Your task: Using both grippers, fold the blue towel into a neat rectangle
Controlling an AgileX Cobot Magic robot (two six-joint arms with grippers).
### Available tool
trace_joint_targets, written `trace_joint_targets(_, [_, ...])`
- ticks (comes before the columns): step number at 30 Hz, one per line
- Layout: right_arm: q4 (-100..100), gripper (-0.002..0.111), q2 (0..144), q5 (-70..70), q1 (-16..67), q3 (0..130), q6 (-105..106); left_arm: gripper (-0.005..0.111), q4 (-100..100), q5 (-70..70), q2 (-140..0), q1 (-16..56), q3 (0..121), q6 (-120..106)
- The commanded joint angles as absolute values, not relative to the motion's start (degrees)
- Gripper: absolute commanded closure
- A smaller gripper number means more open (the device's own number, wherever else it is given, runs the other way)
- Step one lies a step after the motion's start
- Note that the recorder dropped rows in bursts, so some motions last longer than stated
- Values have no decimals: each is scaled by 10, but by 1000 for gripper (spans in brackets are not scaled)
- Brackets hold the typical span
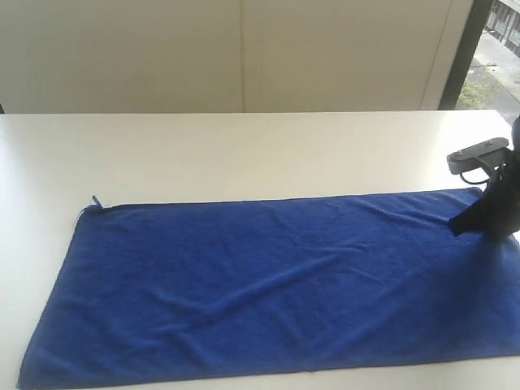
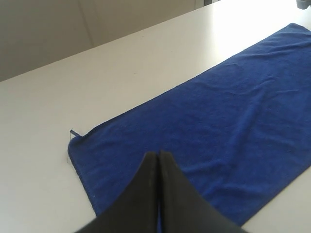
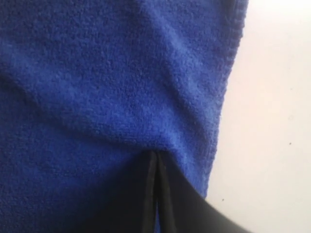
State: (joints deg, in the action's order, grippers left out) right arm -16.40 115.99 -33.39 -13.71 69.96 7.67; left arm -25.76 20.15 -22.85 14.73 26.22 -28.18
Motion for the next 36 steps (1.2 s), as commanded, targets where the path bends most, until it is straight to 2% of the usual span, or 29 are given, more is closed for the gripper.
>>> trace_joint_targets(1, [-129, 108, 1150, -337, -138, 695, 73, 107, -266, 206, -224, 151, 259, -278])
trace_joint_targets(9, [-101, 108, 1018, -341, -145, 665, 79, 107, -259, 195, -200, 151, 246, -278])
trace_joint_targets(13, [-29, 108, 934, -309, -194, 609, 131, 107, -259, 216, -138, 151, 214, -233])
trace_joint_targets(17, [352, 108, 952, -405, -287, 609, 486, 107, -259, 274, -85, 151, 214, -222])
trace_joint_targets(23, [343, 108, 1026, -417, -321, 615, 510, 107, -259, 290, -57, 151, 214, -220])
trace_joint_targets(27, [331, 86, 1066, -369, -321, 615, 534, 107, -259, 289, -56, 151, 214, -223])
trace_joint_targets(28, [309, 73, 1076, -342, -321, 615, 534, 107, -259, 289, -56, 151, 213, -223])
trace_joint_targets(30, [292, 64, 1090, -315, -321, 621, 506, 107, -259, 279, -56, 151, 207, -223])
trace_joint_targets(36, [256, 65, 1133, -345, -321, 668, 475, 107, -259, 277, -56, 151, 207, -223])
